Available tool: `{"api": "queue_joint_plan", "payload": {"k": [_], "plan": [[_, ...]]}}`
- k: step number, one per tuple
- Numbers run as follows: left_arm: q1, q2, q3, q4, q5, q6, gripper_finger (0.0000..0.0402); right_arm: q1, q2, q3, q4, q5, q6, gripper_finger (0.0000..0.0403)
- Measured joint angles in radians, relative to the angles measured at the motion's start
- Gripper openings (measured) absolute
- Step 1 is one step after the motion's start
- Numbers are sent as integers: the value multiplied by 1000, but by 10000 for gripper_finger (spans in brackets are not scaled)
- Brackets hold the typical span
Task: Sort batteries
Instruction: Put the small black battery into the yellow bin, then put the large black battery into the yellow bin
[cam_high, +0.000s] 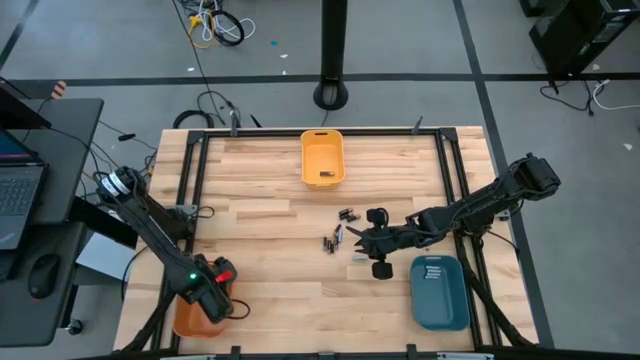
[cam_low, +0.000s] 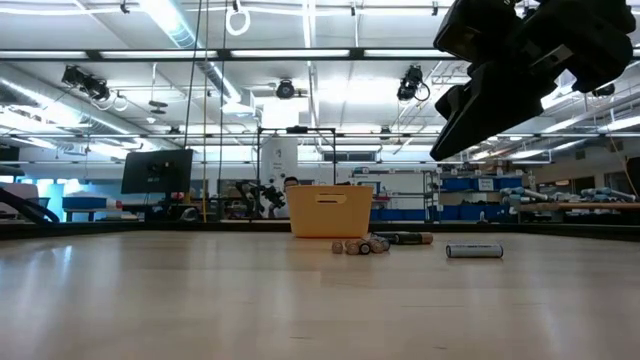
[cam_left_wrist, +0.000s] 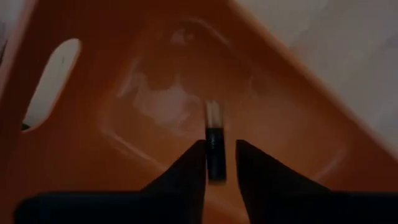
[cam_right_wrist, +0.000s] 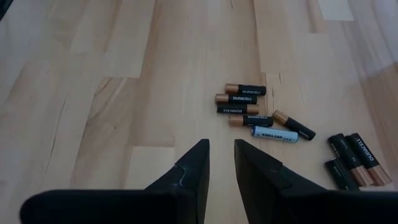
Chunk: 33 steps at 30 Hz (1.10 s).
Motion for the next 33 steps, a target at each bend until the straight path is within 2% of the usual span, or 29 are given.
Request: {"api": "queue_joint_plan", "payload": {"k": [7,11,14,21,26,29,33], "plan": [[27,0,72,-67,-10,62,152,0,0,0,9,0,-6,86],[37,0,130,-84,-36,147,161,1,0,0,9,0,-6,85],[39,0,174,-74,-107,197,158,8,0,0,9,1,-8,84],[45,0,240,16,-377,377,107,45,0,0,10,38,-32,60],[95,1,240,122,-499,555,47,66,0,0,10,38,-35,23],[138,1,240,198,-545,677,13,78,0,0,10,77,-37,9],[188,1,230,345,-602,864,11,92,0,0,10,111,-42,15]]}}
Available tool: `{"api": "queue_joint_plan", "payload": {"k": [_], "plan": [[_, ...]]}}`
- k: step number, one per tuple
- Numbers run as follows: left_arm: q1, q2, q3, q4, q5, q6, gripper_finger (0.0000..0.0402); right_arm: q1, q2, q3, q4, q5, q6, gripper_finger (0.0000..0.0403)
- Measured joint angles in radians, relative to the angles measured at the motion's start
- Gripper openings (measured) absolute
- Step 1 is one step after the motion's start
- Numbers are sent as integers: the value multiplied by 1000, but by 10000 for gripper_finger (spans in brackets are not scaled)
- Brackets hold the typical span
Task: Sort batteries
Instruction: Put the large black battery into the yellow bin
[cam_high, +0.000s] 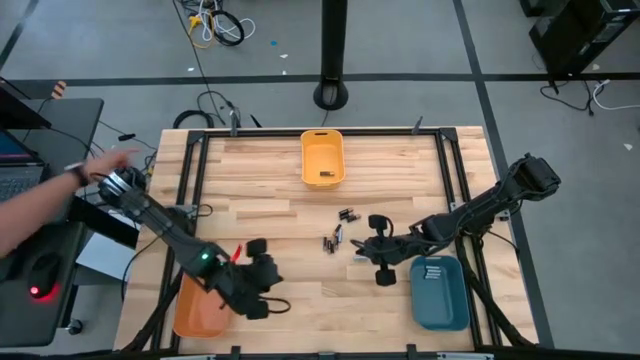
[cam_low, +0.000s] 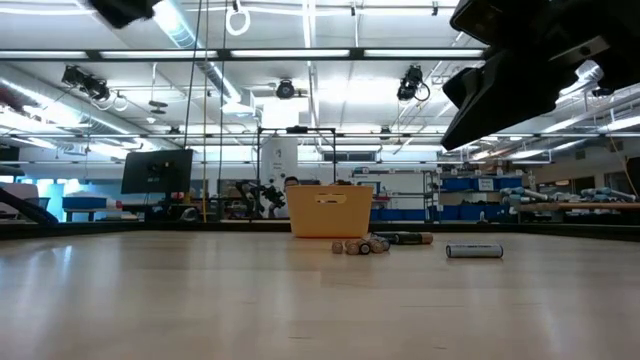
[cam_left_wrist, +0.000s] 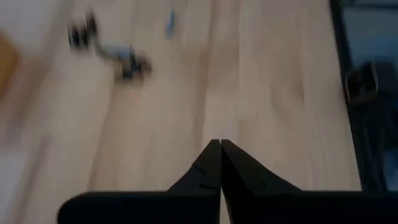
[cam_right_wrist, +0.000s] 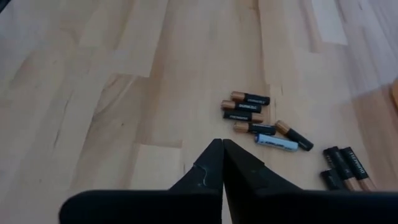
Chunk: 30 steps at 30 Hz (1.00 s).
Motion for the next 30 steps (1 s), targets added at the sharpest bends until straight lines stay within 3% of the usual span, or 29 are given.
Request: {"api": "queue_joint_plan", "payload": {"k": [4,8,17,21,30], "plan": [[55,0,-71,236,0,194,12,7,0,0,0,2,10,26],[119,0,-191,508,62,315,7,16,0,0,1,3,17,14],[234,1,-445,1029,164,413,6,21,0,0,2,3,61,25],[267,0,-504,1115,166,410,6,21,0,0,5,3,68,25],[299,0,-508,1126,156,459,6,5,0,0,60,3,63,15]]}}
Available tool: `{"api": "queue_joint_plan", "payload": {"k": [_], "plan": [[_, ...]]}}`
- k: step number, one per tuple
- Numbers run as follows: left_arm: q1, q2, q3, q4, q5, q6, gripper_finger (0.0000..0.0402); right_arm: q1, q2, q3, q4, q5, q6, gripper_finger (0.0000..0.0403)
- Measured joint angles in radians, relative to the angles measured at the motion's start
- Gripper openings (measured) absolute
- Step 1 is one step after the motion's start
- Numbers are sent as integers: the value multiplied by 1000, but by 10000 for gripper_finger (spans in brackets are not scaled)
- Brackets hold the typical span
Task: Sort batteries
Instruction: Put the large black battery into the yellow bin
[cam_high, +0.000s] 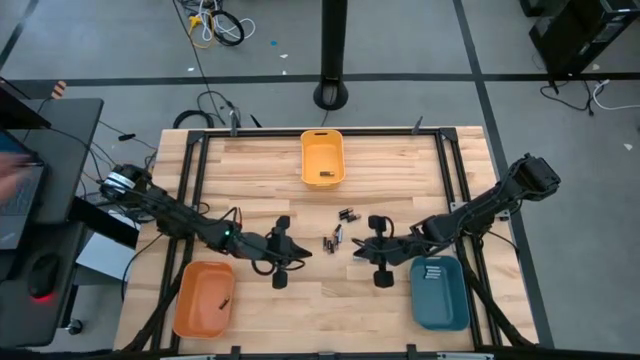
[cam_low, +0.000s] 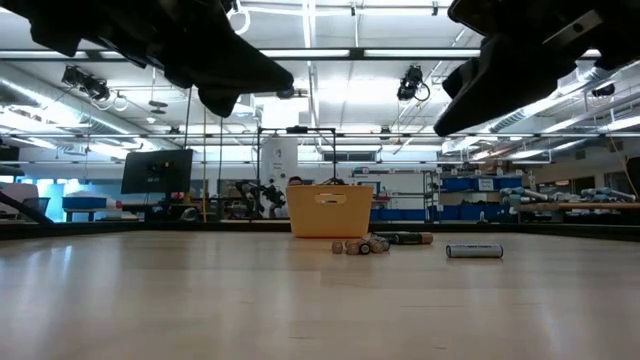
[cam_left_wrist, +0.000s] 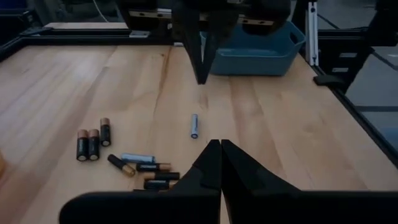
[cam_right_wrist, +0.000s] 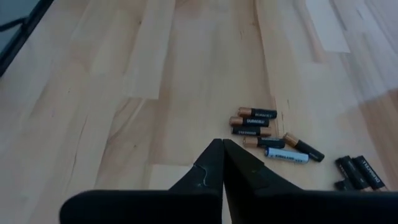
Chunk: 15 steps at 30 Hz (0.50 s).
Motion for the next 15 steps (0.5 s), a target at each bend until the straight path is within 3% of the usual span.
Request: {"api": "queue_joint_plan", "payload": {"k": [6,15], "plan": [[0,0,0,-1,-42,2,6,-15,0,0,4,0,28,29],[7,84,0,31,-48,-13,6,-21,0,0,31,0,33,14]]}}
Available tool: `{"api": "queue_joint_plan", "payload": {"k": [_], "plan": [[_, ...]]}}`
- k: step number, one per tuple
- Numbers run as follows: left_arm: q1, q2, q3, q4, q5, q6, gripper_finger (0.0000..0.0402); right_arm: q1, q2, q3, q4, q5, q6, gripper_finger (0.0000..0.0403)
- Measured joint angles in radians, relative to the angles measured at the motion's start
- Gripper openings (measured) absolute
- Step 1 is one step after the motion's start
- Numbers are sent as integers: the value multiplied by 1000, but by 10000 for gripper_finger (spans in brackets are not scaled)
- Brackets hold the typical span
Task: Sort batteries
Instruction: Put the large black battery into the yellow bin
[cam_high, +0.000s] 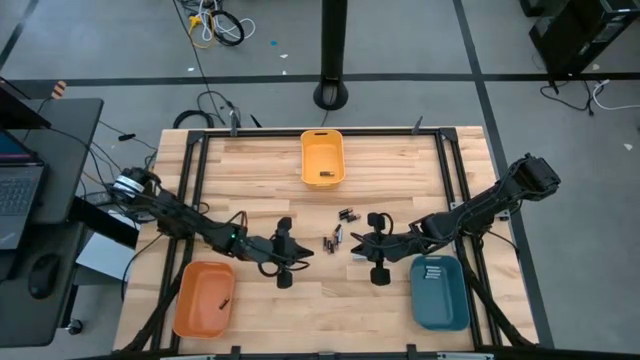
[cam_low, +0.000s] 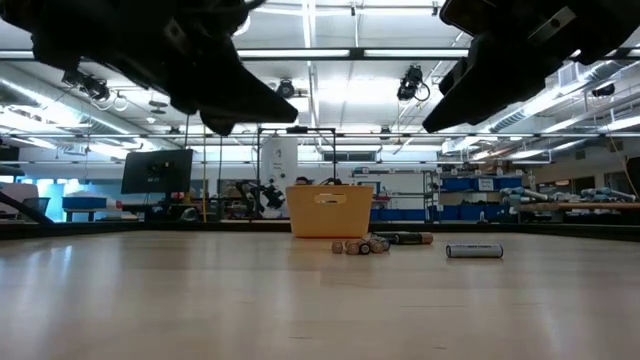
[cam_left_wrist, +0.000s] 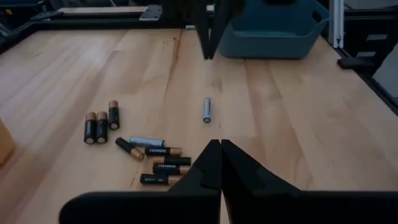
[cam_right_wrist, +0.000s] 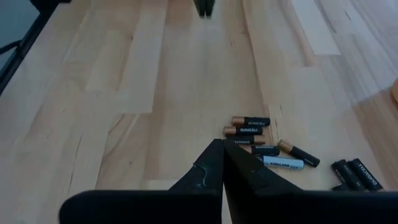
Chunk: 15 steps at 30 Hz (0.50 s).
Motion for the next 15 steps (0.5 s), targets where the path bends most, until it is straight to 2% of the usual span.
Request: {"api": "queue_joint_plan", "payload": {"k": [8,15], "plan": [[11,92,0,112,4,4,6,0,0,0,4,0,-1,27],[11,104,0,133,6,5,6,0,0,0,4,0,-1,18]]}}
